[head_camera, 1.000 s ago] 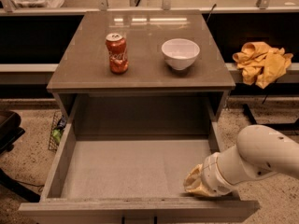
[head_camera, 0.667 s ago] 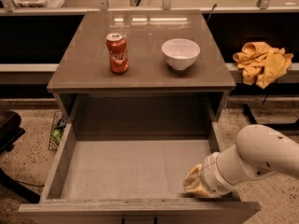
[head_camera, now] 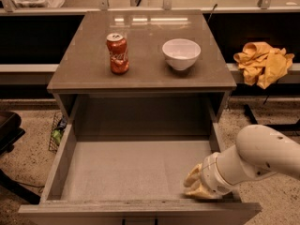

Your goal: Open top drawer

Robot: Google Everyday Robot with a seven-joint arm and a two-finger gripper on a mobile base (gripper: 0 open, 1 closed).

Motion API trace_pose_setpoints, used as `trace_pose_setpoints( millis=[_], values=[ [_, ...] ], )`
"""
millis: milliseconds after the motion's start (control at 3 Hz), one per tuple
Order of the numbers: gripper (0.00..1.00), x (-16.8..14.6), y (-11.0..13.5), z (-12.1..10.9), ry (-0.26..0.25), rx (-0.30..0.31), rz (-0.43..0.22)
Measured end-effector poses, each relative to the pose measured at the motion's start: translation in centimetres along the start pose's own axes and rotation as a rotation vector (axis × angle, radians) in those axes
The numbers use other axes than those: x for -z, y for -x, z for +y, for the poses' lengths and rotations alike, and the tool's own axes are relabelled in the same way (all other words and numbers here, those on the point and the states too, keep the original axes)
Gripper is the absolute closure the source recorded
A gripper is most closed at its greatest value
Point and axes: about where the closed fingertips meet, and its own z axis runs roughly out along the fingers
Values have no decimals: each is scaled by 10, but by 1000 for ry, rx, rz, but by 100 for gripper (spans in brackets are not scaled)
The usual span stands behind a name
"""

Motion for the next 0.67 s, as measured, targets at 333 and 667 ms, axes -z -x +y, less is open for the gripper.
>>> trace_pose_setpoints(
  millis=[333,667],
  values=[
    [7,0,1,0,0,3,1],
    [0,1,1,1,0,4,2]
  ],
)
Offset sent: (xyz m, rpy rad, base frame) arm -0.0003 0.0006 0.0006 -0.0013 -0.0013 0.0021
